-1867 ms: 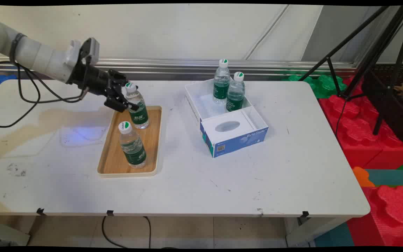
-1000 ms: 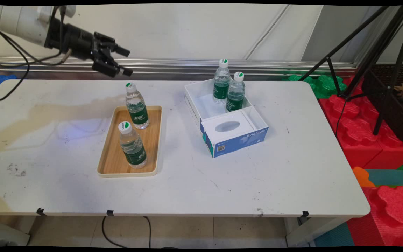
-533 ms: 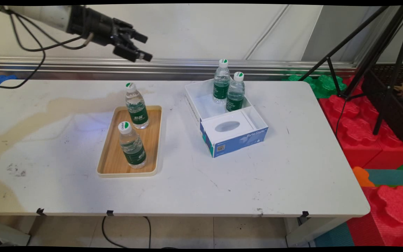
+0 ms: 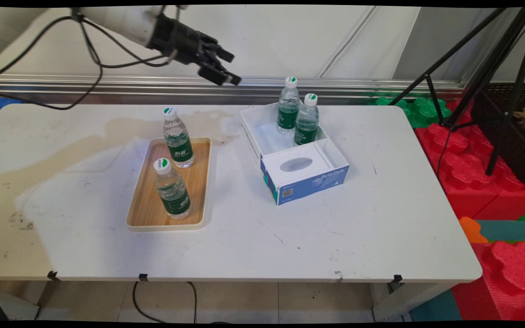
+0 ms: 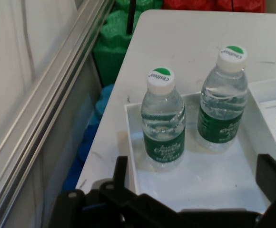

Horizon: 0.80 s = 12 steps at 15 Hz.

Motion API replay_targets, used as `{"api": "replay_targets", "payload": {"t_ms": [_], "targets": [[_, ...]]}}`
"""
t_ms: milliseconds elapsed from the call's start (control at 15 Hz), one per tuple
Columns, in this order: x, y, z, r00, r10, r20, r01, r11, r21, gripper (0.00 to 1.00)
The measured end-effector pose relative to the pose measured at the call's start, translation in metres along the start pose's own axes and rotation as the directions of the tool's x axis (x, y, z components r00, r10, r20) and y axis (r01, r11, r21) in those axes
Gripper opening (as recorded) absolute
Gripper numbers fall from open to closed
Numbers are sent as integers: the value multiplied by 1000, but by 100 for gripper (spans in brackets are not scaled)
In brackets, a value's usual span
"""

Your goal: Pick up the green bottle from the white box

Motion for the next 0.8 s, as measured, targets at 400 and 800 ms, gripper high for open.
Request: {"api": "replay_targets", "payload": {"t_ms": [400, 800], "targets": [[7, -7, 74, 999, -1, 45, 2, 1000, -15, 100], [7, -12, 126, 997, 8, 81, -6, 1000, -24, 100]]}}
